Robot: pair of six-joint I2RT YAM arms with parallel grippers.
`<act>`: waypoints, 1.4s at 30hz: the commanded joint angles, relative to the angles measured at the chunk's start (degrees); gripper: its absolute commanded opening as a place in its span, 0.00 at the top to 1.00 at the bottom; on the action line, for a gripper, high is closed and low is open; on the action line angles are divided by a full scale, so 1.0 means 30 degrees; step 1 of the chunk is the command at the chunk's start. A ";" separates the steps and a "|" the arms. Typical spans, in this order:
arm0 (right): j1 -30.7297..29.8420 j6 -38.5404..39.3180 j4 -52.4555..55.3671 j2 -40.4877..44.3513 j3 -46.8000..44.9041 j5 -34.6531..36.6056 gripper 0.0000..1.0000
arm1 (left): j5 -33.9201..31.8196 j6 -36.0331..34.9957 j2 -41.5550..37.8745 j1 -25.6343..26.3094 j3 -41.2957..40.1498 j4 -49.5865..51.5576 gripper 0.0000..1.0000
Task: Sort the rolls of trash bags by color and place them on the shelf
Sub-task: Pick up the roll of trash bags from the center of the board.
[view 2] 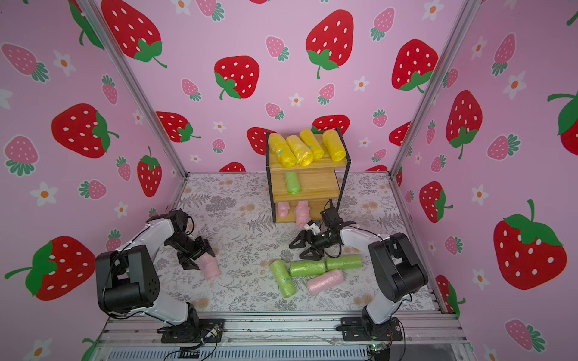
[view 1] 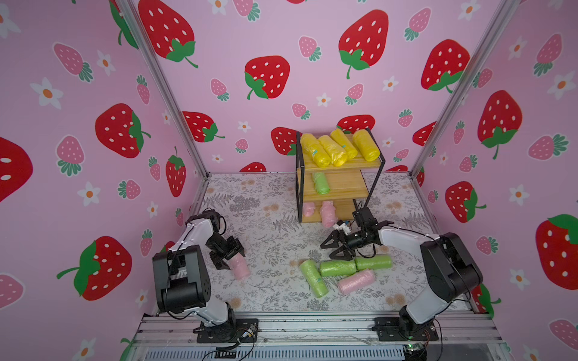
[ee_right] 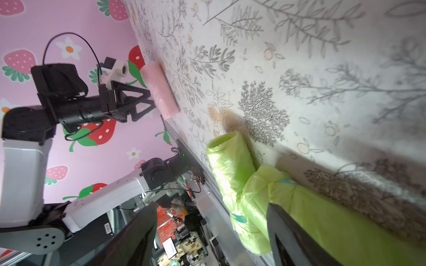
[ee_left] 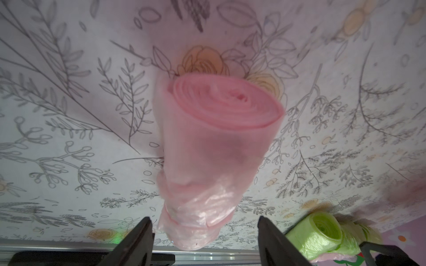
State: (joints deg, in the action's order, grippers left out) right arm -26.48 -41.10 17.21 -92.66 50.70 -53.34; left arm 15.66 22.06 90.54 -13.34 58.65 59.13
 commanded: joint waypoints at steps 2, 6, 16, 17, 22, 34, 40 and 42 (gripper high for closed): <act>-0.0502 0.0252 0.1477 0.2163 -0.0800 0.2424 0.19 | -0.1237 -0.0625 -0.0020 0.0050 0.1219 0.0716 0.25; -0.0708 -0.0712 0.1452 0.4112 -0.1776 0.4486 0.19 | -0.1542 -0.0690 0.0169 0.0039 0.0922 0.0265 0.26; -0.1428 -0.2163 0.1429 0.8234 -0.3355 0.7496 0.19 | -0.1952 0.0050 0.1324 0.0181 0.0049 -0.1158 0.31; -0.1427 -0.2374 0.1335 0.8619 -0.3611 0.7706 0.19 | -0.1996 0.0151 0.1440 0.0261 0.0017 -0.1194 0.31; -0.1453 -0.3381 0.0931 1.0165 -0.4720 0.8202 0.19 | -0.2292 0.0712 0.1919 0.0895 -0.0127 -0.1633 0.32; -0.1457 -0.3929 0.2298 1.2665 -0.5326 0.8917 0.19 | -0.2025 0.1776 0.3099 0.2435 -0.0198 -0.2456 0.46; -0.1457 -0.4571 0.2834 1.4776 -0.5785 1.0218 0.19 | -0.0072 0.2296 0.1595 0.2657 -0.0897 -0.3483 0.78; -0.1457 -0.4748 0.2927 1.5470 -0.5859 1.0582 0.19 | 0.0513 0.2716 0.0449 0.2690 -0.1303 -0.3881 0.90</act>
State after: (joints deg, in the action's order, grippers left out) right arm -30.61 -54.11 24.32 -48.45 33.74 -24.47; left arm 13.10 28.34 96.05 -5.74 55.92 48.38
